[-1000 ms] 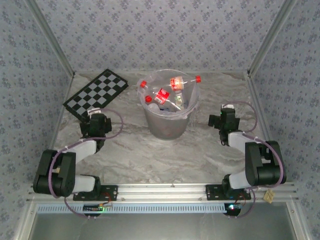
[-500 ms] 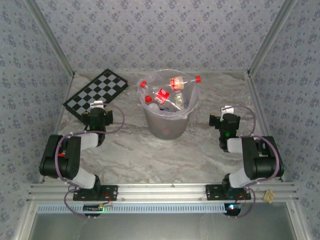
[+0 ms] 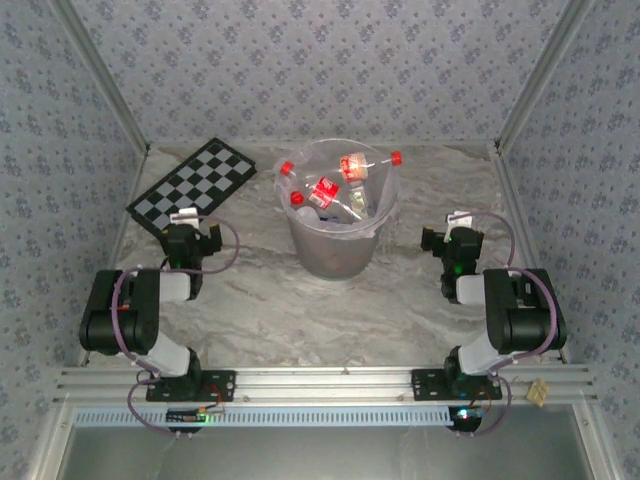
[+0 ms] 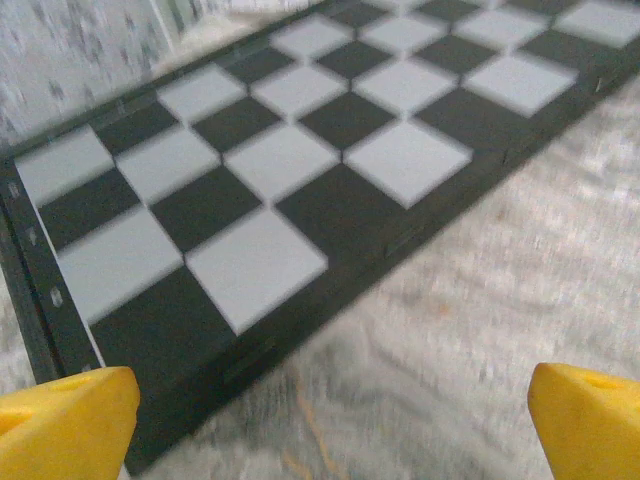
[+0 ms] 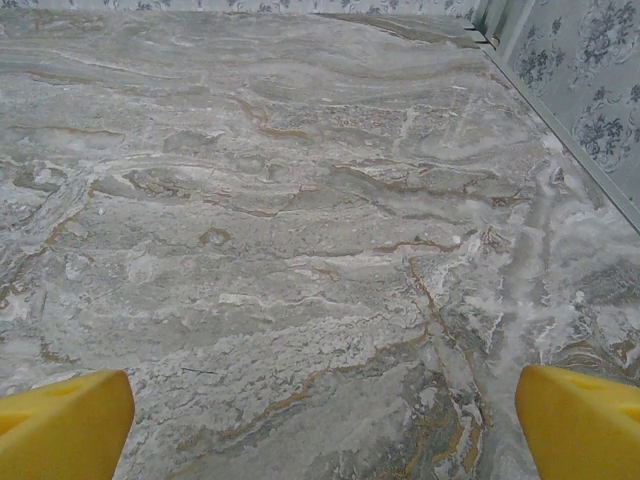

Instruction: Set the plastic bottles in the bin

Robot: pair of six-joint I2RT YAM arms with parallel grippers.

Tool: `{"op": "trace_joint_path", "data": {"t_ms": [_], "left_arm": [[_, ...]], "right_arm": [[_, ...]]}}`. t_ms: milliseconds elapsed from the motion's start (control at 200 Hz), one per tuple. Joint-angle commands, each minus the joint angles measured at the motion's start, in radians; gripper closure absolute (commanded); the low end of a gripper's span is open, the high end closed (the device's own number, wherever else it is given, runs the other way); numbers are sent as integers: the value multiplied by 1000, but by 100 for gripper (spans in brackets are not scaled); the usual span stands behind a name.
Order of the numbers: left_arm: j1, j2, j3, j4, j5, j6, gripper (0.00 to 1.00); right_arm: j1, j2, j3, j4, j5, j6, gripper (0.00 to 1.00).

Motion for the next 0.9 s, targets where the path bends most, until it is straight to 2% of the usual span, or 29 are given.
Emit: {"op": "trace_joint_path", "data": {"t_ms": [0,50,95,895], "left_arm": [[10,19,-16,125,43,-10,0],[9,1,-2,62,46,-15,0],[11,12,-10,99,44,-12,0],[12,6,-6,81,47,-12,0]], "right_arm": [[-4,-3,3,26,-1,17,0],[-2,-2,5,25,0,15,0],[-2,-3,4,24,0,15,0],[2,0,9,19,3,12,0]]}}
